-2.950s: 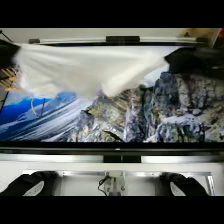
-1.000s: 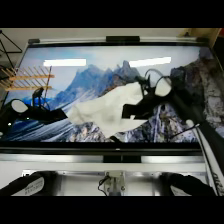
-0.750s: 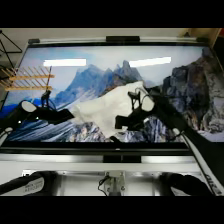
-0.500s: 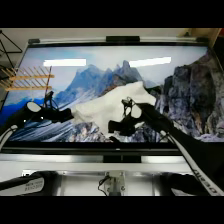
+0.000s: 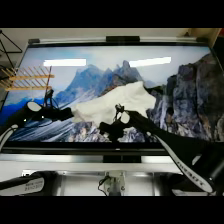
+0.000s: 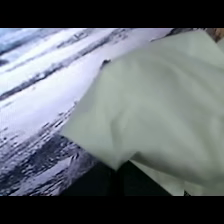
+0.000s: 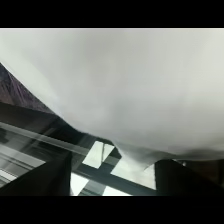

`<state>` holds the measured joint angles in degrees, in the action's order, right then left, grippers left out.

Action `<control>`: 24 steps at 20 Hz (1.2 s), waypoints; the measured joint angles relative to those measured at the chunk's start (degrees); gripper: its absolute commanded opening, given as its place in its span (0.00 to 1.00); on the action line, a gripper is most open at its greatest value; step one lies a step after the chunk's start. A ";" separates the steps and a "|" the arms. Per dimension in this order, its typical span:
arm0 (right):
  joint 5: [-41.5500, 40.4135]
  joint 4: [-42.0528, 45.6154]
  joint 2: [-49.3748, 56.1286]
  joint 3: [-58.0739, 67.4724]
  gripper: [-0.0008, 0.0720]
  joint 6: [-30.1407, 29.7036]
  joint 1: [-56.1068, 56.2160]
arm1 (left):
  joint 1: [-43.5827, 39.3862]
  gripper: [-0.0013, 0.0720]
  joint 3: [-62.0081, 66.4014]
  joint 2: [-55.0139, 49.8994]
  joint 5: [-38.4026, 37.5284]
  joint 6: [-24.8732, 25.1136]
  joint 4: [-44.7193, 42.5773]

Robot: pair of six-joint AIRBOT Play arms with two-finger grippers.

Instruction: Fold the shirts.

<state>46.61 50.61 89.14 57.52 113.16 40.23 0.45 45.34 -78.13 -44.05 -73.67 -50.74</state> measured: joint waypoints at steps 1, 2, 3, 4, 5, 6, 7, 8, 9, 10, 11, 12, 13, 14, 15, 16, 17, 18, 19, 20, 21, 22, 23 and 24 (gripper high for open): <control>-0.83 0.09 0.33 -0.09 0.09 0.07 0.11 | 0.00 0.06 0.00 0.11 0.00 0.20 0.00; -1.79 -0.37 0.42 -0.04 0.09 0.39 0.11 | 0.00 0.06 0.00 0.22 0.04 0.39 0.00; -2.62 -0.37 0.61 -0.04 0.09 0.44 0.13 | 0.00 0.06 0.00 0.42 0.09 0.52 0.00; -2.58 -0.26 0.68 -0.07 0.09 0.70 0.13 | 0.04 0.06 -0.02 0.63 0.09 0.61 0.00; -2.71 0.00 0.44 -0.07 0.09 0.70 0.15 | 0.17 0.06 -0.02 1.03 0.09 0.72 0.02; -2.60 0.83 -0.09 -0.07 0.09 0.61 0.15 | 0.33 0.06 -0.02 1.51 0.07 0.83 0.02; -2.19 2.03 -1.18 -0.07 0.09 0.02 0.13 | 0.57 0.06 0.00 2.34 0.07 0.85 -0.02; -1.46 3.43 -2.73 -0.02 0.09 -0.68 0.09 | 0.85 0.06 0.02 3.50 0.02 0.90 -0.04; -0.11 5.18 -5.05 0.20 0.09 -1.55 -0.26 | 1.25 0.06 0.20 5.22 -0.04 0.94 -0.17; 1.42 7.23 -7.98 0.83 0.09 -2.71 -0.96 | 1.70 0.06 0.66 7.39 -0.26 0.98 -0.42; 3.17 9.27 -11.19 1.86 0.09 -3.93 -2.01 | 2.21 0.06 1.57 10.21 -0.28 0.98 -0.68; 5.35 11.39 -14.75 3.43 0.09 -5.20 -3.43 | 2.80 0.06 2.93 13.38 -0.57 1.01 -1.14; 7.61 13.64 -18.88 5.73 0.09 -6.43 -5.40 | 3.56 0.06 5.11 17.16 -0.61 1.03 -1.38; 8.96 15.87 -23.54 8.68 0.09 -7.58 -7.82 | 4.31 0.06 7.69 20.85 -0.63 1.03 -1.73; 9.60 17.70 -27.89 11.69 0.09 -8.44 -10.34 | 5.18 0.06 11.21 25.11 -0.63 1.01 -1.81; 9.64 19.63 -32.52 15.02 0.09 -9.11 -13.03 | 5.90 0.06 15.12 29.38 -0.28 0.92 -1.92; 8.26 21.00 -36.79 17.88 0.09 -9.70 -15.43 | 6.40 0.06 18.88 33.14 0.55 0.81 -1.99; 6.10 22.25 -41.09 20.61 0.09 -10.16 -17.90 | 6.80 0.06 22.84 37.03 1.99 0.50 -2.01; 4.15 23.26 -44.61 22.60 0.09 -10.45 -19.82 | 7.06 0.06 26.12 40.24 3.61 0.02 -1.97; 2.08 23.85 -47.91 24.28 0.09 -10.69 -21.42 | 7.23 0.06 29.16 43.32 5.03 -0.92 -2.01; 0.85 24.22 -50.58 25.40 0.09 -10.88 -22.45 | 7.41 0.06 31.50 45.77 5.97 -1.73 -2.03; -0.20 24.44 -52.87 26.27 0.09 -10.99 -23.32 | 7.48 0.06 33.38 48.00 6.91 -2.40 -2.10; -0.70 24.90 -54.42 26.88 0.09 -11.13 -23.91 | 7.50 0.06 34.60 49.55 7.56 -2.84 -2.14; -0.74 25.62 -55.54 27.32 0.09 -11.23 -24.39 | 7.61 0.06 35.50 50.77 7.72 -3.30 -2.99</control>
<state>45.87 76.23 33.61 84.84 101.93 15.84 8.05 80.84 -27.35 -36.34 -76.97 -53.74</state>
